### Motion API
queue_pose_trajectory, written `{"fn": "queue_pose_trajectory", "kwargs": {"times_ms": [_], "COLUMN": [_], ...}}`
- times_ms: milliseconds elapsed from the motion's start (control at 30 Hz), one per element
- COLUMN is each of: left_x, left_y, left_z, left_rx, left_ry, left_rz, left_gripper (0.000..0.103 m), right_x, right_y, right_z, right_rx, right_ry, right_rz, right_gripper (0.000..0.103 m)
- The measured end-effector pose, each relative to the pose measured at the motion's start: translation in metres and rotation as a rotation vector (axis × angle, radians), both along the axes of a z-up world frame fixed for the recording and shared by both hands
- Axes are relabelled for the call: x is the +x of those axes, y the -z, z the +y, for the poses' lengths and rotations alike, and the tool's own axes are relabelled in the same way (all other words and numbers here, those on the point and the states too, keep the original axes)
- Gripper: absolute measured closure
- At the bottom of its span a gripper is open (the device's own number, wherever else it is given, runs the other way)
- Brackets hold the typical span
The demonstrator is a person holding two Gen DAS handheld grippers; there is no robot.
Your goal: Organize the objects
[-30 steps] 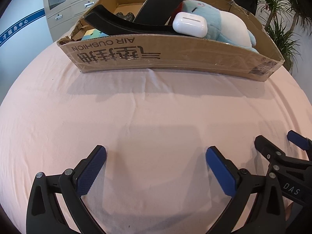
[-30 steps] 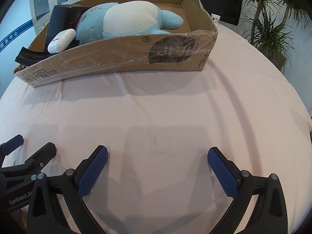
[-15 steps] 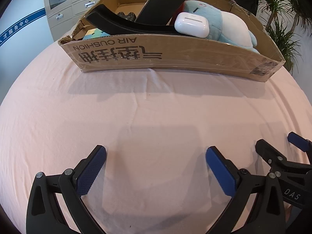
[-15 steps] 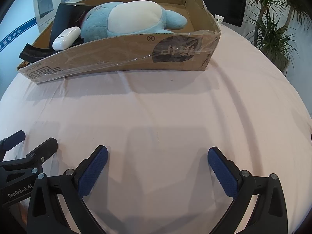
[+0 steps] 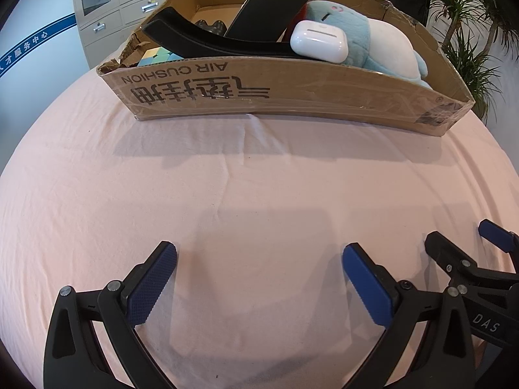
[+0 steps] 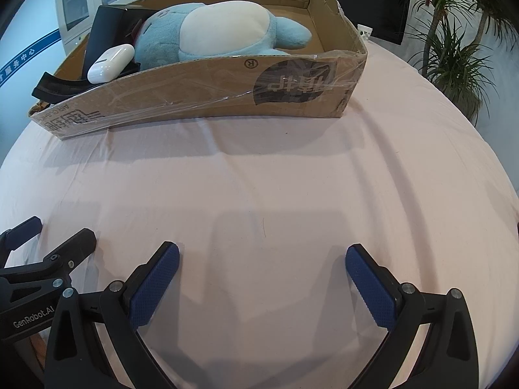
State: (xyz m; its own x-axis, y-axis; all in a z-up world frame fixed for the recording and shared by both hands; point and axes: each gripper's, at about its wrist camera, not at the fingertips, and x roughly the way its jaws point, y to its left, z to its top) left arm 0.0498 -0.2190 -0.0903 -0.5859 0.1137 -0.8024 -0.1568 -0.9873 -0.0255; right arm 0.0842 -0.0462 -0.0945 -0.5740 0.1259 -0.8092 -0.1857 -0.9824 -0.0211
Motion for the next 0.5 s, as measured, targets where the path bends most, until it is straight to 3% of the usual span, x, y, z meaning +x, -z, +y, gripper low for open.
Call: {"fn": "queue_pose_trajectory", "kwargs": {"times_ms": [500], "left_x": [-0.0001], "left_y": [-0.0001], "left_z": [0.0002], "left_rx": [0.000], "left_ry": [-0.002], "left_rz": [0.000], "left_gripper": [0.001], "right_x": [-0.0002], "right_y": [0.0000], "right_z": [0.0002], "right_rx": [0.000], "right_ry": [0.000], "right_rz": [0.000], "right_gripper": [0.000]}}
